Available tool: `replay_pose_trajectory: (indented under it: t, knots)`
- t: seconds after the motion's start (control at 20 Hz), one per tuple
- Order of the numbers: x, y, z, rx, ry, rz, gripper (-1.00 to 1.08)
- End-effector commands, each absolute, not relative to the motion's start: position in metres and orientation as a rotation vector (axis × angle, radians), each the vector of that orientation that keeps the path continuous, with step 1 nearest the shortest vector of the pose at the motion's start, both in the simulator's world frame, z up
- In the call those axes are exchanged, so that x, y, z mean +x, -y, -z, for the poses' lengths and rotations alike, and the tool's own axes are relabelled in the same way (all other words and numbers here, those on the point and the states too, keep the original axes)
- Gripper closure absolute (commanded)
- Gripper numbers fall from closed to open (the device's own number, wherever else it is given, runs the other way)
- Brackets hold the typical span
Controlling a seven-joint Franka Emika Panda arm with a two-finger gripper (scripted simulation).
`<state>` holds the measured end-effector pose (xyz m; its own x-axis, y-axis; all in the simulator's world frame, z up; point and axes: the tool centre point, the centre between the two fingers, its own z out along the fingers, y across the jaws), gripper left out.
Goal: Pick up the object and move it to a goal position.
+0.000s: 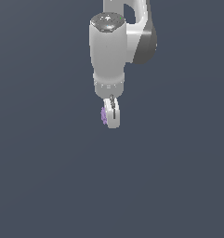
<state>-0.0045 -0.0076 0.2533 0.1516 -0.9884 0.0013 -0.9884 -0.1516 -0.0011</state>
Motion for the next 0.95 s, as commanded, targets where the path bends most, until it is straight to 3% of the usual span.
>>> replay_pose_trajectory:
  t: [0.0, 0.45, 0.9]
  knots:
    - [-0.005, 0.003, -0.279, 2.382, 2.046, -0.002, 1.08]
    - [-0.001, -0.009, -0.339, 2.385, 2.044, -0.001, 1.08]
    - [0.001, -0.012, -0.353, 2.386, 2.043, 0.000, 1.08]
